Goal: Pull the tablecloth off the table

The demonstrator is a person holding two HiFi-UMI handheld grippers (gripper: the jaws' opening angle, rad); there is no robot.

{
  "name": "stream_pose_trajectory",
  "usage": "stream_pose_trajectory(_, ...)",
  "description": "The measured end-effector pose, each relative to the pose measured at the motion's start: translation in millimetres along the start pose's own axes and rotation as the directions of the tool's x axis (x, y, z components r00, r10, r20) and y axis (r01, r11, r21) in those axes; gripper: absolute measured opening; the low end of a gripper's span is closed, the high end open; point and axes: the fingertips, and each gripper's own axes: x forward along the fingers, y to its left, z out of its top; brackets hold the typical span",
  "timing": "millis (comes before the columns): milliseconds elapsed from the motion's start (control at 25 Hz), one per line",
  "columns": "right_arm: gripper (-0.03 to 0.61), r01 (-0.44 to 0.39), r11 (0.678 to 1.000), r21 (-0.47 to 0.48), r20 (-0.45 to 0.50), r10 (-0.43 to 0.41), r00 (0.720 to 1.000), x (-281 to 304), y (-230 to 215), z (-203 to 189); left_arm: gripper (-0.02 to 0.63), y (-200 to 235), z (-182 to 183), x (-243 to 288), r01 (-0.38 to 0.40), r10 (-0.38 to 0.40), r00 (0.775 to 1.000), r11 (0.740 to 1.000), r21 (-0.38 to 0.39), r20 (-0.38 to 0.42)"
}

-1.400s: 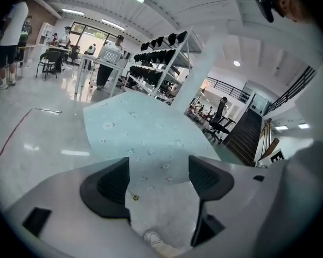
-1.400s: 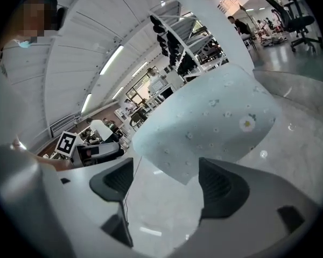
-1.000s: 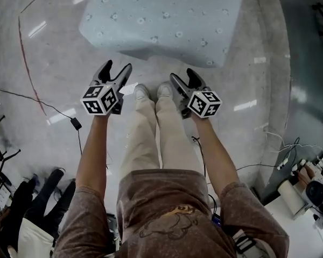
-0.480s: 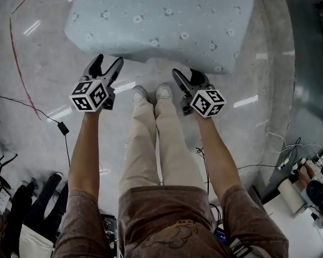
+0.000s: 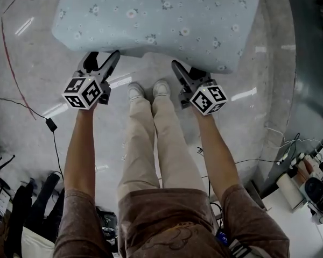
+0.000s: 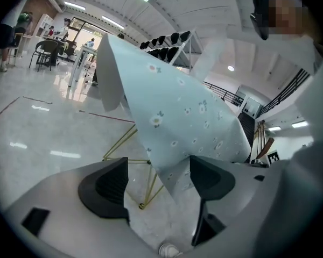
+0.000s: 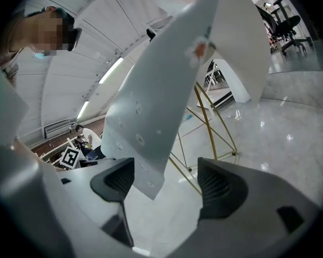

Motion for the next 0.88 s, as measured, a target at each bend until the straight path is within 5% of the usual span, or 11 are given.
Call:
stream_pose_trajectory(320, 0.295, -0.028, 0.999, -0.016, 0.012, 0.028, 1.0, 5, 4, 4, 0.346, 1, 1, 14, 0.067, -0.067, 0.998, 0.998, -0.018, 0.021)
stream_pose_trajectory(600, 0.178, -0.069, 0.998, -0.014, 0.035, 0.07, 0.997, 5, 17, 8, 0.342, -15, 10, 11, 0.161, -0.158, 0.986, 0.986, -0.049, 0.062)
stream_pose_trajectory(880, 0.09, -0.087, 0.996, 0.0, 0.02, 0.087, 0.996, -4, 26, 4, 0.212, -24, 14, 2, 0.18, -0.167, 0.979, 0.977, -0.113, 0.116)
